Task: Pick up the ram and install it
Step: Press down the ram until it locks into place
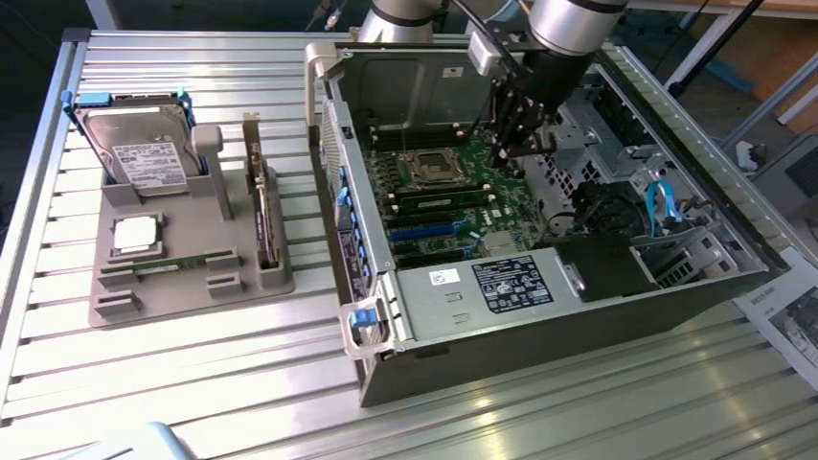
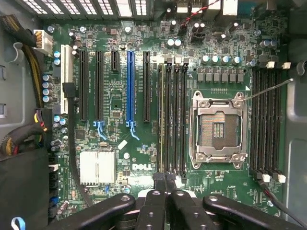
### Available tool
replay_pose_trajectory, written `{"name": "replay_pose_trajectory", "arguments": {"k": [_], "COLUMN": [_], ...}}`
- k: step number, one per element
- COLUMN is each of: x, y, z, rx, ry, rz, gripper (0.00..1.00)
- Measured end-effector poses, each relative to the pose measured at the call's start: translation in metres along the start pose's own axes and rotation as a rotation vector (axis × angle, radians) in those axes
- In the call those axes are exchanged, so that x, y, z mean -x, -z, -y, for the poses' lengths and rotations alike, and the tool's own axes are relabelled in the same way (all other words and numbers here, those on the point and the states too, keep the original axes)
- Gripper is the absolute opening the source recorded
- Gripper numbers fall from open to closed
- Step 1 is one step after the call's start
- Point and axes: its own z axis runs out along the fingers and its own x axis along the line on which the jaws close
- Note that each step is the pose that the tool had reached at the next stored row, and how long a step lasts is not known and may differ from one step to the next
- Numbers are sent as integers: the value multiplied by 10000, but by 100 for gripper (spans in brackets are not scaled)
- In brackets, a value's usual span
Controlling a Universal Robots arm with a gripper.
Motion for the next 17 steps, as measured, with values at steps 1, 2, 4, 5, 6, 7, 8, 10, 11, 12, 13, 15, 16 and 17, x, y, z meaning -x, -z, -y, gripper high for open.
{"name": "replay_pose_trajectory", "arguments": {"k": [1, 2, 4, 5, 6, 7, 8, 10, 11, 12, 13, 15, 16, 17], "x": [0, 0, -1, -1, -1, -1, -2, -2, -2, -2, -2, -3, -3, -3], "y": [-27, -51, -90, -113, -136, -156, -180, -233, -249, -277, -294, -331, -356, -376], "z": [1, 1, 1, 2, 2, 2, 2, 3, 3, 4, 4, 4, 5, 5], "rx": [-8, -15, -24, -30, -35, -40, -46, -58, -61, -65, -67, -72, -75, -78], "ry": [0, 0, 0, 0, 0, 0, 1, 0, 1, 1, 0, 0, 0, 1], "rz": [0, 2, 0, 1, 1, 1, 1, -1, 0, 1, 0, 0, 0, 0], "gripper": [10, 10, 10, 10, 10, 10, 10, 10, 10, 10, 10, 10, 10, 10]}}
